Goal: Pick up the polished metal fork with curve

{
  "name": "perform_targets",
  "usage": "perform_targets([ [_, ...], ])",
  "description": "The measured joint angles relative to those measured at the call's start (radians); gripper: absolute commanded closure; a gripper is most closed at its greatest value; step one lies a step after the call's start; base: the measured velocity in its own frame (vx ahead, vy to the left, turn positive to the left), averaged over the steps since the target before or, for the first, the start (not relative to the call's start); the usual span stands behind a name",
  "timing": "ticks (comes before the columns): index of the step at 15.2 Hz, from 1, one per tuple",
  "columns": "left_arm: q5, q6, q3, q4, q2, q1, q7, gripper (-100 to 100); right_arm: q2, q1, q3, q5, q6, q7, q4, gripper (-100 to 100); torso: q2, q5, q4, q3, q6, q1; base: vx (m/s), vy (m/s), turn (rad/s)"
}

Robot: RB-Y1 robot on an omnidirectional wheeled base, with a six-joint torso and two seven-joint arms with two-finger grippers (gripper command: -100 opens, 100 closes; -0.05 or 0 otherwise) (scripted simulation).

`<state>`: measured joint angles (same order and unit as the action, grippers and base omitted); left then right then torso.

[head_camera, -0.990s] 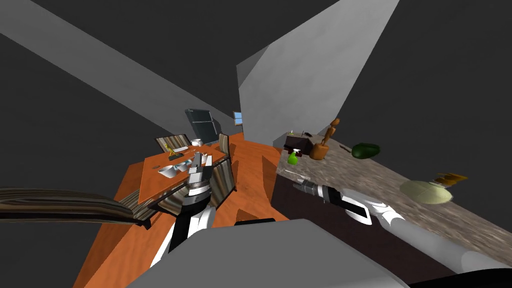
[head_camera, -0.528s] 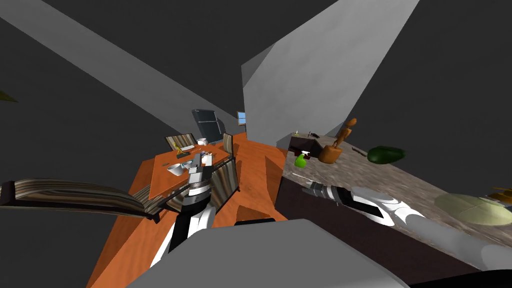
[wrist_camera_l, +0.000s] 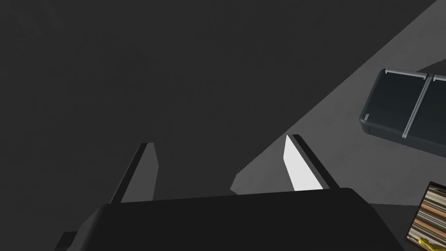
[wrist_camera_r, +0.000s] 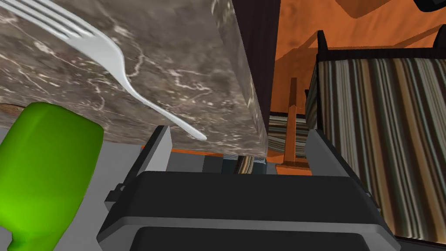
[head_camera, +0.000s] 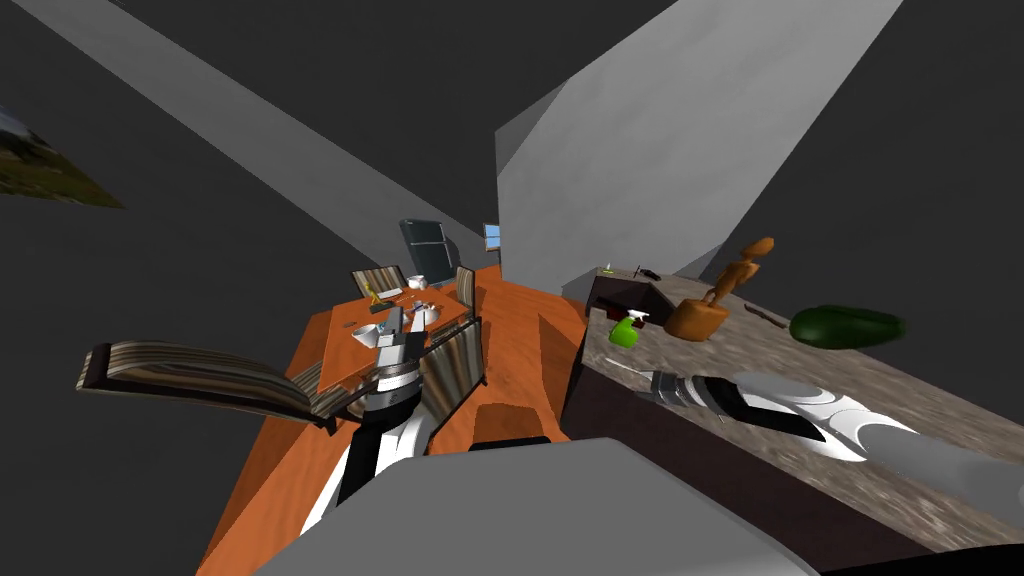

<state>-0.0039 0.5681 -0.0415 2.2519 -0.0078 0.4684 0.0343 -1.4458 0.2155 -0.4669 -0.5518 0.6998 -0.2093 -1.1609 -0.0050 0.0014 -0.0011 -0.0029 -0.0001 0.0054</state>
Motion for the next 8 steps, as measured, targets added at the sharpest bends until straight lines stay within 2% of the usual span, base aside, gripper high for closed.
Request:
perform_targets([
  [1,0.0,0.0,0.0,0.0,0.0,0.0,0.0,0,-0.001,-0.02,-0.018,-0.018,0.02,-0.011,0.053,-100,0.0,0.0,0.0,0.0,0.0,0.0,0.079,0.057,0.095],
  [5,0.0,0.0,0.0,0.0,0.0,0.0,0.0,0,-0.088,0.024,-0.055,-0.044,-0.002,-0.017,0.051,-100,-0.001,0.0,0.0,0.0,0.0,0.001,0.098,0.051,0.104],
  [6,0.0,0.0,0.0,0.0,0.0,0.0,0.0,0,-0.091,0.02,-0.062,-0.051,-0.002,-0.018,0.061,-100,0.001,0.0,0.0,0.0,0.0,0.0,0.065,0.029,0.063],
  [7,0.0,0.0,0.0,0.0,0.0,0.0,0.0,0,-0.09,0.007,-0.076,-0.065,0.01,-0.022,0.093,-100,0.001,0.0,0.0,0.001,0.0,-0.001,0.09,0.034,0.139],
  [8,0.0,0.0,0.0,0.0,0.0,0.0,0.0,0,-0.116,0.03,-0.086,-0.067,0.003,-0.023,0.081,-100,0.001,0.0,0.0,0.001,0.0,-0.001,0.086,0.025,0.101],
])
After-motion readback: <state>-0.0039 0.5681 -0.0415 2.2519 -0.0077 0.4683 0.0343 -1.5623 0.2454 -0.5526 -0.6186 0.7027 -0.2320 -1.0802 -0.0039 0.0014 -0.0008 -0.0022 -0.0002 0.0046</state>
